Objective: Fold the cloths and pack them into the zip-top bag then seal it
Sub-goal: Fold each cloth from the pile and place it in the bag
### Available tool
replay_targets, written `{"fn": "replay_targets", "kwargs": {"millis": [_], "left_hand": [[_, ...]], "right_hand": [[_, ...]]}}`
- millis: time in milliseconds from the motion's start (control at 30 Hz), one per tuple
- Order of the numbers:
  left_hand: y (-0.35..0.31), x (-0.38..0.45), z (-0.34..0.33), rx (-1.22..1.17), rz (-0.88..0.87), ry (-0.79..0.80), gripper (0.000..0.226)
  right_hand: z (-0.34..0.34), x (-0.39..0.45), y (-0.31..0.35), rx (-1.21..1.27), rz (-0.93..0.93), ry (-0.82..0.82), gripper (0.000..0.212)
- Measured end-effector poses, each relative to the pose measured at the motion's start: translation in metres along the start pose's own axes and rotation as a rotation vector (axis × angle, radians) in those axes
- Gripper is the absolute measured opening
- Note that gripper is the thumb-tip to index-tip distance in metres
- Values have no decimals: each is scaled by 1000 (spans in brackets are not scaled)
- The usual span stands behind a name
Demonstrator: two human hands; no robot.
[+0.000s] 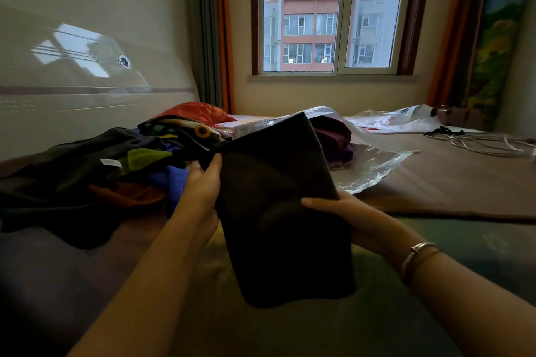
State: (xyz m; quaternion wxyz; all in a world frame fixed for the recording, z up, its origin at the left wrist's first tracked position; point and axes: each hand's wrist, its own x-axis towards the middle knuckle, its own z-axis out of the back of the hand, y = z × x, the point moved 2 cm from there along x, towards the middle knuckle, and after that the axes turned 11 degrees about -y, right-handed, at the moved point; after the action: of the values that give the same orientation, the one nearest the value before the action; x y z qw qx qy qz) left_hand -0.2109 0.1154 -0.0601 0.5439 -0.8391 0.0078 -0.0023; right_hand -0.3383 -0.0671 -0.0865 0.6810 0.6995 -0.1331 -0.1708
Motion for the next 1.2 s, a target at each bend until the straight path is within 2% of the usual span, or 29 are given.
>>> {"fn": "replay_targets", "kwargs": {"millis": [33, 100, 167, 267, 367, 500, 667, 767, 833, 900, 967, 1100, 1200], "left_hand": [[2, -1, 1, 76, 98, 30, 55], [8, -11, 0, 250, 278, 195, 73], [12, -16, -1, 325, 281, 319, 85], [9, -18, -1, 240, 130, 323, 75], [1, -21, 0, 197, 38, 357, 44], [-6, -18, 5, 219, -29, 356, 39], [-1, -18, 7, 495, -278, 351, 46], [3, -17, 5, 677, -492, 314, 41], [4, -18, 4, 801, -602, 254, 25], [5, -19, 4, 863, -662, 185, 22], [7, -17, 3, 799, -637, 226, 23], [1, -21, 1, 509, -406, 360, 16], [2, -23, -3, 395, -331, 330, 27]], "right_hand": [[1, -1, 5, 46, 12, -31, 38], [5, -2, 14, 106, 48, -109, 21], [9, -3, 22, 89, 77, -197, 19], [16, -1, 25, 82, 36, -205, 30], [19, -3, 27, 22, 3, -150, 27], [28, 0, 30, -60, 132, -254, 23], [27, -6, 31, -181, 381, -328, 9], [31, 1, 31, -455, 532, -443, 34], [33, 3, 33, -514, 598, -505, 33], [32, -2, 37, -436, 605, -447, 24], [33, -5, 41, -334, 547, -345, 27], [38, -8, 36, -221, 313, -94, 52], [37, -6, 33, -294, 252, -101, 67]]}}
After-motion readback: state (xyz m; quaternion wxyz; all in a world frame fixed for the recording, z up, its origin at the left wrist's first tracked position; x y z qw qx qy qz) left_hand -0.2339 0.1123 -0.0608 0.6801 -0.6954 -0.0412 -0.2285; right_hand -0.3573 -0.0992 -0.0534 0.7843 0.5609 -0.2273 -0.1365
